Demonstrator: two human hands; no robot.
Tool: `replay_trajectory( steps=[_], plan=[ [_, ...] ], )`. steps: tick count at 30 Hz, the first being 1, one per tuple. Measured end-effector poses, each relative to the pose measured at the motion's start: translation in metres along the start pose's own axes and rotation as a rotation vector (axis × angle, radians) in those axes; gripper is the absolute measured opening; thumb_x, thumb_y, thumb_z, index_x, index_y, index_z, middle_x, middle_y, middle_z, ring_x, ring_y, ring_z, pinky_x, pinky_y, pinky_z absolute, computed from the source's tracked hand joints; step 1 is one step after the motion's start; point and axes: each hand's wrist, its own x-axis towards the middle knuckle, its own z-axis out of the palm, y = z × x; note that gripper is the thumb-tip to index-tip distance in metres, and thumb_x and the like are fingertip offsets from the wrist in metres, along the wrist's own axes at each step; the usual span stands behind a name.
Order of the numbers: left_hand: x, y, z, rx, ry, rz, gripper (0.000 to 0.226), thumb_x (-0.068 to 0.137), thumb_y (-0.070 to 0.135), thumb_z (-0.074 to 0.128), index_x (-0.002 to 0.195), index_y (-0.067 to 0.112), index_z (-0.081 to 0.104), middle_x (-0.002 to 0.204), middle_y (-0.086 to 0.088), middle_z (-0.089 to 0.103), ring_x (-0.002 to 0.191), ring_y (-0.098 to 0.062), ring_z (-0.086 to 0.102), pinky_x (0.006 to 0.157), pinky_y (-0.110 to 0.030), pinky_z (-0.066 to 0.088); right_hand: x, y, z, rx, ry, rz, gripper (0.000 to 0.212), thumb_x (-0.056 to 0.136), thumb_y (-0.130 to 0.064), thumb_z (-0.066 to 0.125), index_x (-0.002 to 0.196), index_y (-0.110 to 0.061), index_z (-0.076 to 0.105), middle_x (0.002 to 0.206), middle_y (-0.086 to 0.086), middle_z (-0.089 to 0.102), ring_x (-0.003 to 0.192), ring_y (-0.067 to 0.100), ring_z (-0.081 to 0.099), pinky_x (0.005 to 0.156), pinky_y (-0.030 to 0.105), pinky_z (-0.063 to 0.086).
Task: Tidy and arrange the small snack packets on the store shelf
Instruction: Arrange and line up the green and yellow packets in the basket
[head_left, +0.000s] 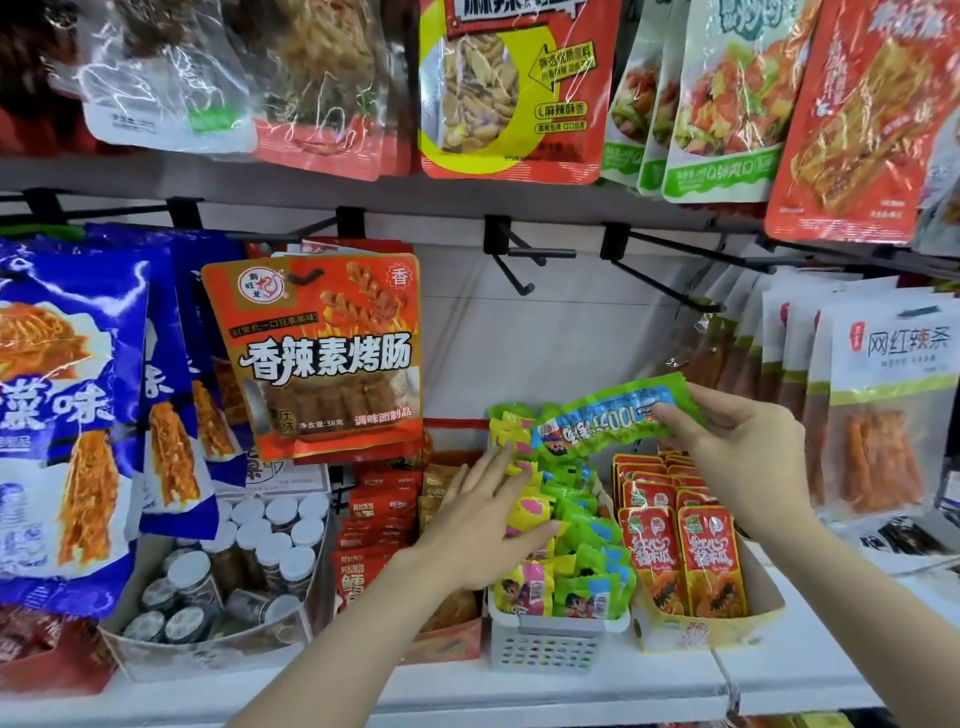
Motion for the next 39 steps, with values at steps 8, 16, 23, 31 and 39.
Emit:
replay_trajectory(
  steps=[8, 16, 23, 31, 39],
  plan=[
    [-0.035, -0.001, -0.005, -0.117, 0.107, 0.085, 0.053, 0.094, 0.067, 0.038, 0.12, 0.027, 0.061, 0.162, 0.014, 0.017, 0.15, -0.004, -0.004, 0.123, -0.03, 0.004, -0.002, 0.007, -0.004, 0.073, 0.011, 0.024, 0.048, 0.072, -0.04, 0.077, 0.114, -0.018, 0.073, 0.103, -0.002, 0.075, 0.093, 0.012, 0.072, 0.089, 0.041, 0.057],
    [-0.003, 0.003, -0.011, -0.077, 0.013, 0.003, 0.053, 0.09, 0.073, 0.035, 0.11, 0.026, 0.051, 0.166, 0.005, 0.004, 0.152, -0.013, -0.004, 0.124, -0.042, 0.008, 0.004, 0.015, 0.003, 0.108, 0.011, 0.045, 0.042, 0.074, -0.036, 0.08, 0.112, -0.022, 0.072, 0.101, -0.004, 0.075, 0.089, 0.013, 0.073, 0.088, 0.041, 0.057],
    [0.011, 0.007, 0.001, 0.001, 0.026, -0.008, 0.072, 0.091, 0.073, 0.031, 0.134, 0.017, 0.045, 0.16, -0.003, 0.027, 0.149, -0.016, 0.015, 0.121, -0.041, 0.017, 0.007, 0.015, 0.006, 0.099, 0.004, 0.047, 0.05, 0.072, -0.041, 0.08, 0.116, -0.018, 0.072, 0.107, 0.001, 0.074, 0.095, 0.016, 0.072, 0.09, 0.043, 0.056],
    [-0.007, 0.008, -0.003, 0.017, -0.004, -0.051, 0.061, 0.086, 0.078, 0.028, 0.117, 0.028, 0.047, 0.144, 0.008, 0.04, 0.136, -0.015, 0.025, 0.105, -0.044, 0.025, 0.0, 0.005, 0.018, 0.075, -0.003, -0.006, 0.038, 0.077, -0.031, 0.08, 0.113, -0.018, 0.073, 0.098, -0.005, 0.075, 0.075, 0.001, 0.072, 0.079, 0.024, 0.059],
    [-0.016, 0.005, -0.003, 0.024, 0.054, -0.028, 0.064, 0.083, 0.081, 0.021, 0.109, 0.03, 0.05, 0.116, 0.015, 0.048, 0.123, -0.008, 0.04, 0.114, -0.048, 0.012, -0.003, -0.007, 0.058, -0.356, -0.175, -0.299, 0.027, 0.079, -0.031, 0.08, 0.103, -0.019, 0.077, 0.082, 0.011, 0.075, 0.071, 0.024, 0.073, 0.075, 0.032, 0.057]
  ],
)
